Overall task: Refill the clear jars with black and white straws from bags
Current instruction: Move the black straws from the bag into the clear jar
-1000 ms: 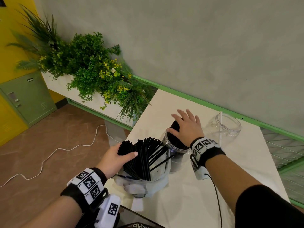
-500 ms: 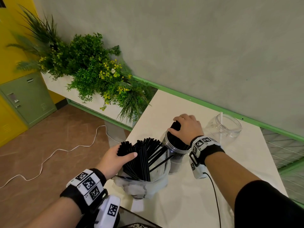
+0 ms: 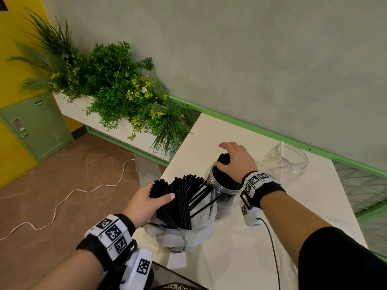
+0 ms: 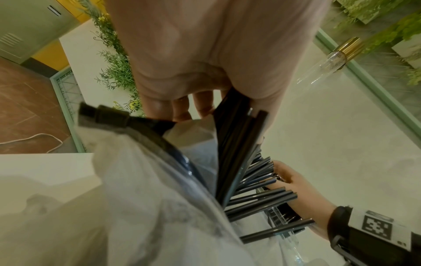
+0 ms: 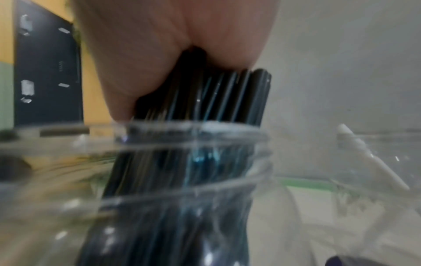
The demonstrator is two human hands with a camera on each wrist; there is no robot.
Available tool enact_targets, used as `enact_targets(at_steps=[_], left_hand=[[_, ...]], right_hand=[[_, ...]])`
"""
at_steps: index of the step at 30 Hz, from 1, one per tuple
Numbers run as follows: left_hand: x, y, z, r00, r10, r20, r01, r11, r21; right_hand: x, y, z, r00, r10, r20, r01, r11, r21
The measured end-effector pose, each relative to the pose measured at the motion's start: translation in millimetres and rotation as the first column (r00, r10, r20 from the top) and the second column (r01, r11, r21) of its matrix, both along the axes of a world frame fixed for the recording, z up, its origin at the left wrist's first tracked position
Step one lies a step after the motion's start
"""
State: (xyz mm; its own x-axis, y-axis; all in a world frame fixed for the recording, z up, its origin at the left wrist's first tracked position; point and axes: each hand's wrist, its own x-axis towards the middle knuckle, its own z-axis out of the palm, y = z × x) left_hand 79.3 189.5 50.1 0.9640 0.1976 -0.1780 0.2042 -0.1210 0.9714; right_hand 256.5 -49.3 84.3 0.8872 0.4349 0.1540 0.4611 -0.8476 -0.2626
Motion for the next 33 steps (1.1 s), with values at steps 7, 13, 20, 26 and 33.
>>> enact_targets(at_steps=[7, 13, 20, 26, 33], left_hand=[[1, 0, -2, 1.0, 0.004, -0.009, -0.004, 1.0, 0.02], [-1, 1, -2, 1.0, 0.008, -0.006, -0.008, 1.0, 0.017], [-1, -1, 0, 1.0, -0.002, -0.008, 0.002, 1.0, 0.013], [0, -1, -2, 0.999, -0.013, -0.029, 0.014, 1.0, 0.019], [-1, -2, -1, 0.999, -0.001, -0.042, 0.003, 0.999, 0.034]], right_hand=[[4, 3, 3, 0.998, 0.018, -0.059, -0.025, 0.993, -0.114], [-4, 1, -2, 0.991, -0.068, 0.113, 0.047, 0.982, 0.183], [-4, -2, -6, 0.967, -0.206, 0.147, 0.177, 0.966, 0.19], [-2, -7, -5, 0.977, -0.153, 0.147, 0.134, 0.982, 0.13], [-4, -16, -3, 0.986, -0.133, 0.097, 0.116, 0.979, 0.165]])
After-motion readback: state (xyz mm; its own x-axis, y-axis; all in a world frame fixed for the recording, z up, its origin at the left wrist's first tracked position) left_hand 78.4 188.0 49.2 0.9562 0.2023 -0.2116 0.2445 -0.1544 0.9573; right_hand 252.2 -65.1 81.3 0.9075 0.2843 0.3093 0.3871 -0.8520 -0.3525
